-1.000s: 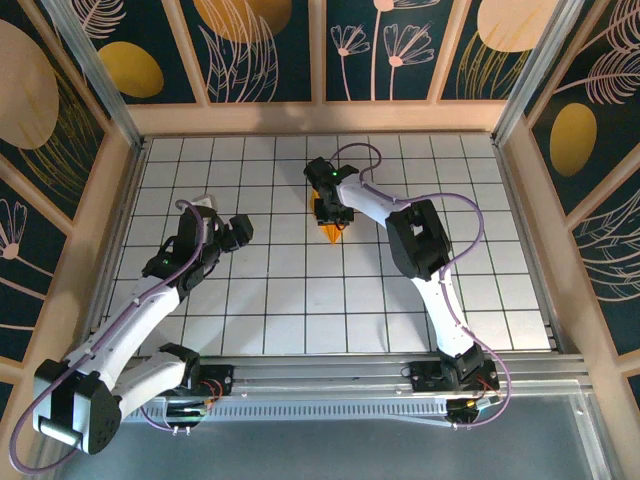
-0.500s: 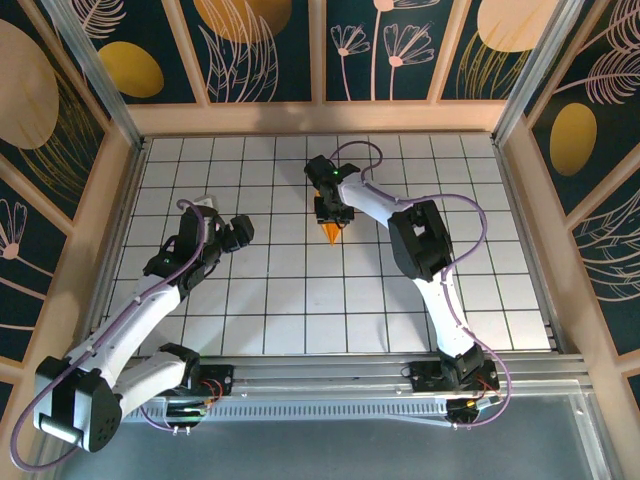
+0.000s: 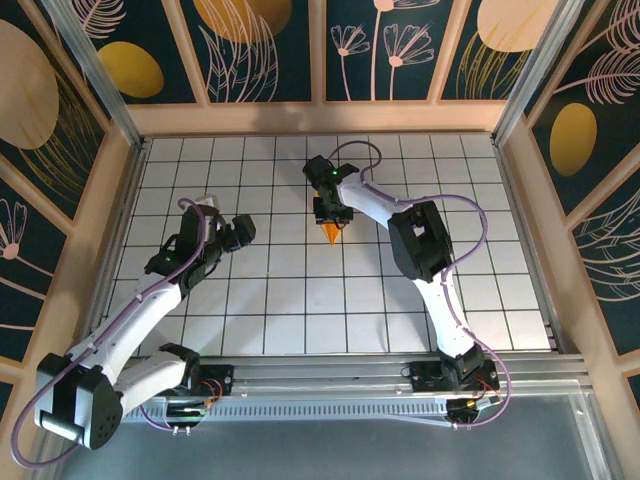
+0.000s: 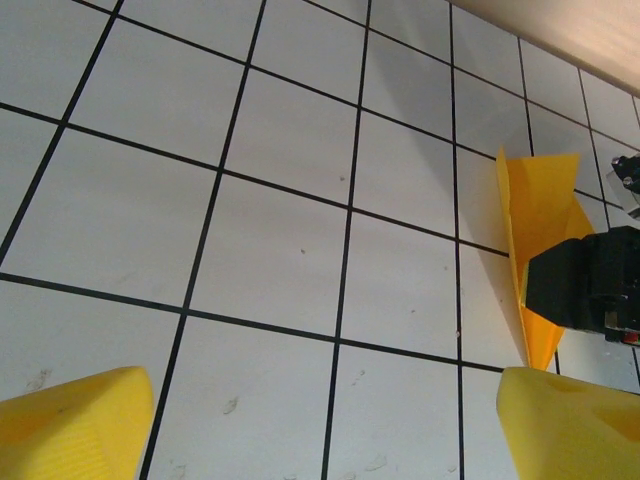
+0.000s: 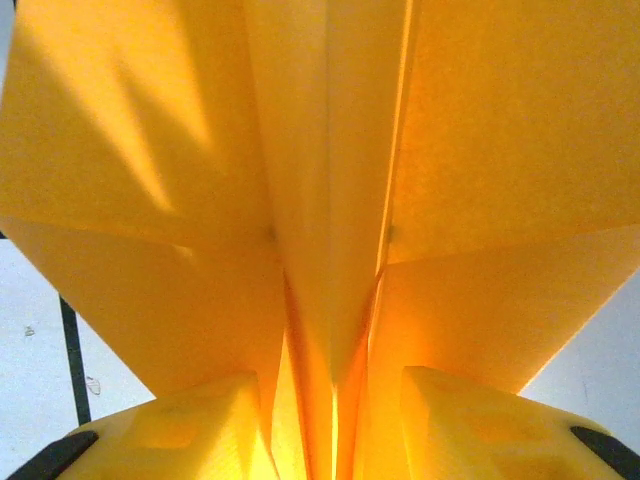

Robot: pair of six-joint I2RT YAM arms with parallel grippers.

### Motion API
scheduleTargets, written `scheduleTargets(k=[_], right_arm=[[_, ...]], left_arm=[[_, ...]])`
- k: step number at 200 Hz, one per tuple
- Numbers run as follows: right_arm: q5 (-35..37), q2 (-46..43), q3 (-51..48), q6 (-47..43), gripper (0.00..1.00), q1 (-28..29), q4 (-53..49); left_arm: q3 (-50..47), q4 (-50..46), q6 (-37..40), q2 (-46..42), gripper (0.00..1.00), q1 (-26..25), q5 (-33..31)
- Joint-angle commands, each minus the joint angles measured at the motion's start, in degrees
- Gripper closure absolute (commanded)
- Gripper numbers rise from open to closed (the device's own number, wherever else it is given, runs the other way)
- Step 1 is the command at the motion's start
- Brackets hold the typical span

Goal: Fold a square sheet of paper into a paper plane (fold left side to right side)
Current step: Place the paper plane at the top-center of the table, then reset both arms

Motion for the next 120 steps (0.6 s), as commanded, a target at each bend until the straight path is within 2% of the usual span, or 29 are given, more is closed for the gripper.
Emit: scheduleTargets(k=[1, 89, 120], right_arm=[[2.39, -4.94, 0.41, -0.42, 0.56, 0.82, -2.35], [3.95, -9.49, -1.02, -1.21, 0.53, 1.44, -2.18], [4.36, -12.4, -4.0, -1.91, 0.44, 1.48, 0.51]], left_arm=[[1.97, 0.57, -1.58, 1.02, 0.08, 0.37, 1.39], [4.04, 1.64, -3.04, 4.37, 0.02, 1.67, 3.11], [3.52, 2.83, -3.21, 4.64, 0.01, 4.74, 5.0]])
